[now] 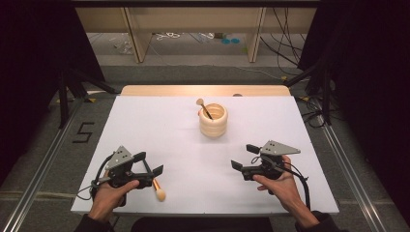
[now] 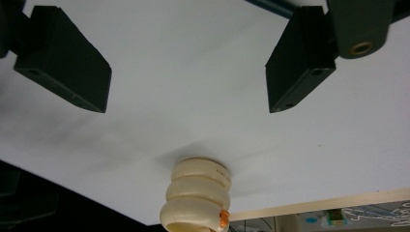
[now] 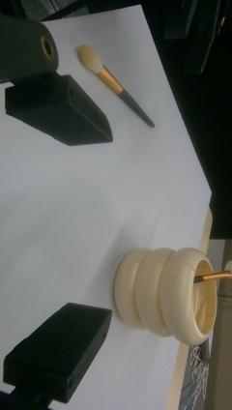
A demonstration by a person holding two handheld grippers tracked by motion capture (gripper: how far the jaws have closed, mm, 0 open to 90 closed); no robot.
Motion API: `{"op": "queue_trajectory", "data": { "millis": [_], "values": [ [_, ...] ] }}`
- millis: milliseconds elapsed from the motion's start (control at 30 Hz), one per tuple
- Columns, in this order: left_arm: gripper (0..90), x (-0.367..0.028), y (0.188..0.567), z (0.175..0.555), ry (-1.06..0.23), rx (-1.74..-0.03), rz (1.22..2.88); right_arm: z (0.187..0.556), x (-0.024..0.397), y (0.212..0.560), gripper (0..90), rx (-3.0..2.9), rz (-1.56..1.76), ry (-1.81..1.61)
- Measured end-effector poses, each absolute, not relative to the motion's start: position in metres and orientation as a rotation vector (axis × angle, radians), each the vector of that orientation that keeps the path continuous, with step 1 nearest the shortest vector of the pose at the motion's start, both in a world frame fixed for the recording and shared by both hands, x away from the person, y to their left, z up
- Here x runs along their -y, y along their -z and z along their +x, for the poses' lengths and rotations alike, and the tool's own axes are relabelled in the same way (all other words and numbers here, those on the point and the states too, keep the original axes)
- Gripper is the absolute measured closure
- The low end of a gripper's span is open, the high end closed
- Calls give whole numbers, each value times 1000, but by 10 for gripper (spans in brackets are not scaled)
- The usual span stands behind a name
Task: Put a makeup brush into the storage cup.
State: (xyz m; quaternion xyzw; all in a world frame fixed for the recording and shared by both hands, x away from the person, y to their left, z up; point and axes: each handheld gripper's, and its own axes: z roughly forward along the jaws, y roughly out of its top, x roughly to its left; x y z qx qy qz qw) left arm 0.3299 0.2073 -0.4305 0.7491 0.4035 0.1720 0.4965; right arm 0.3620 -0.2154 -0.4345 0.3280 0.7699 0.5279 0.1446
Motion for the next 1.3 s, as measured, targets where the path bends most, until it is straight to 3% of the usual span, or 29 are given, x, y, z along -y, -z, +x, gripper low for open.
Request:
{"op": "queue_trajectory", "data": {
  "millis": [367, 767, 1300],
  "values": [
    [197, -222, 429, 357, -375, -869, 2036, 363, 213, 436, 160, -2233, 935, -1521],
    [228, -221, 422, 373, -280, -640, 2349, 365, 211, 437, 160, -2245, 902, -1525],
    [237, -208, 432, 389, -181, -518, 2543, 366, 209, 438, 162, -2240, 893, -1545]
  ]
}}
